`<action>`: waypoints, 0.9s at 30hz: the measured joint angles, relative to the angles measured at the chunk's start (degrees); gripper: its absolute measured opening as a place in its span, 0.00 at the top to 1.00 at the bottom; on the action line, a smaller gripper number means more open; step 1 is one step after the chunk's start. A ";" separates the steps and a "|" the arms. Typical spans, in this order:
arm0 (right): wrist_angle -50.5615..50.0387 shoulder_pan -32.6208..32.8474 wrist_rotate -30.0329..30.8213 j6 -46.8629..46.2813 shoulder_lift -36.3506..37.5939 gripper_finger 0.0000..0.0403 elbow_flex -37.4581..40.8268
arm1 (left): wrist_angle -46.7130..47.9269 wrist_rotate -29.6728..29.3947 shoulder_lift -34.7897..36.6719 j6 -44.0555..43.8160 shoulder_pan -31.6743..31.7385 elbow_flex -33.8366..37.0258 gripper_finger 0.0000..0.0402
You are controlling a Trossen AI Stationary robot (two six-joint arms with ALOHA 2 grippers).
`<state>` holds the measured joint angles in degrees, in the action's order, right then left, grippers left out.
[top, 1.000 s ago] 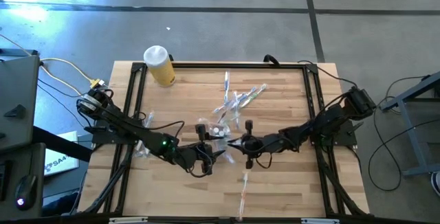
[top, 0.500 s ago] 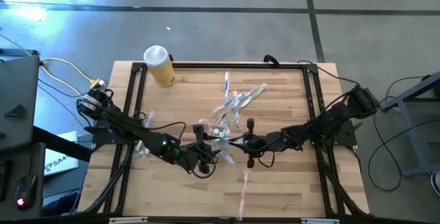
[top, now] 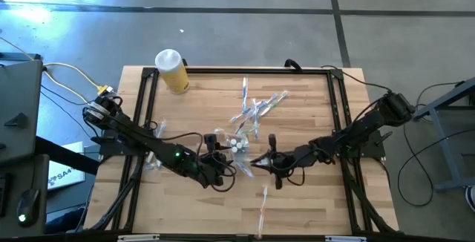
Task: Pick & Place toothbrushing station
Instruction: Put the green toothbrush into the transparent organizer
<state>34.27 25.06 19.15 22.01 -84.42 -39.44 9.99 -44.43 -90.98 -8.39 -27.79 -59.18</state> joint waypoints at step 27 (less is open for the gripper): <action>-4.84 -10.79 -13.59 -9.85 -5.01 0.96 0.00 | -4.92 -4.38 1.14 1.08 -5.33 -0.04 0.43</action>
<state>29.43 14.27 5.56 12.16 -89.43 -39.44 5.07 -48.81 -89.84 -7.31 -33.12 -59.22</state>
